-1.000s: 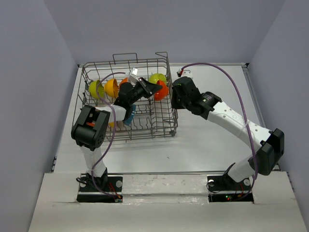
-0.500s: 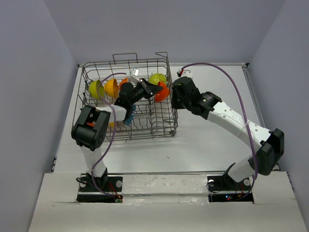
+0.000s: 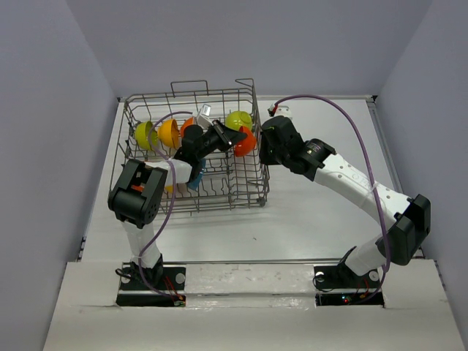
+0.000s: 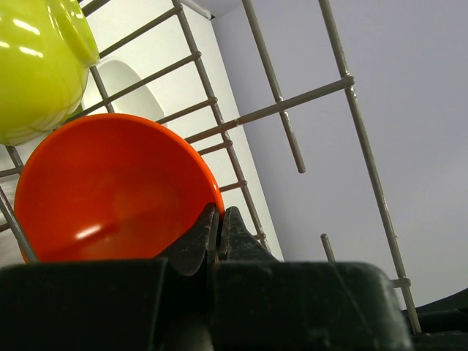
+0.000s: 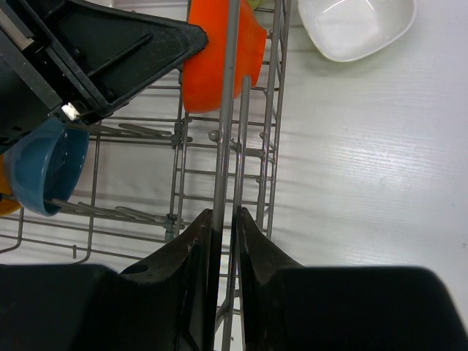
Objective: Load the bowls into the dish rack
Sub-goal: Place the upside down bowl on the dish rack.
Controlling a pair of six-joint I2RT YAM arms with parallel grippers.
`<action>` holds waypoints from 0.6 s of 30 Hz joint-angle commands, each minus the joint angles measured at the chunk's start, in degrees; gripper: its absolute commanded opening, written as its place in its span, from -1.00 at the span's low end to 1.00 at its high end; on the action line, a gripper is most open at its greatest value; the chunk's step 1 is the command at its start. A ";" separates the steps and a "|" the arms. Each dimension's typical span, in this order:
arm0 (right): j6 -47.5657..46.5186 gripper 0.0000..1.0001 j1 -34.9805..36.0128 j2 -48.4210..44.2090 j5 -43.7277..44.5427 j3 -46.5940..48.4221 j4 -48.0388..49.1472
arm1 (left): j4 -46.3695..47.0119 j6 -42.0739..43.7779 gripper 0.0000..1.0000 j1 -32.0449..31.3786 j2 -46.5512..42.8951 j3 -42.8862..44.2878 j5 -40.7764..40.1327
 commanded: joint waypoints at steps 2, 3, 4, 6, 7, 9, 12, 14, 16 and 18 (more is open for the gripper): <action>-0.44 -0.81 0.93 0.47 -1.34 1.32 1.38 | 1.61 1.81 -1.00 -0.35 -4.68 1.27 -0.36; -0.53 -0.81 0.93 0.47 -1.34 1.32 1.38 | 1.00 2.07 -1.00 -0.44 -4.85 1.10 -0.45; -0.53 -0.81 0.93 0.38 -1.25 1.32 1.30 | 0.64 2.42 -1.00 -0.35 -5.29 1.01 -0.80; -0.45 -0.81 0.93 0.38 -1.34 1.24 1.29 | -0.50 3.13 -1.00 -0.35 -5.73 1.09 -1.24; -0.53 -0.81 0.93 0.38 -1.34 1.32 1.38 | -1.03 3.39 -1.00 -0.35 -5.91 1.01 -1.42; -0.53 -0.81 0.93 0.47 -1.34 1.24 1.38 | -2.52 4.27 -1.00 -0.35 -6.52 1.09 -2.03; -0.62 -0.81 0.93 0.64 -1.17 1.15 1.38 | -4.01 4.97 -1.00 -0.35 -7.31 1.09 -2.82; -0.53 -0.81 0.93 0.73 -1.25 1.15 1.38 | -4.72 5.50 -1.00 -0.35 -7.58 1.18 -3.09; -0.62 -0.81 0.93 0.82 -1.34 1.32 1.38 | -6.12 5.94 -0.99 -0.35 -8.02 1.36 -3.62; -0.62 -0.80 0.93 0.91 -1.34 1.33 1.30 | -7.52 6.82 -0.95 -0.35 -8.37 1.45 -4.40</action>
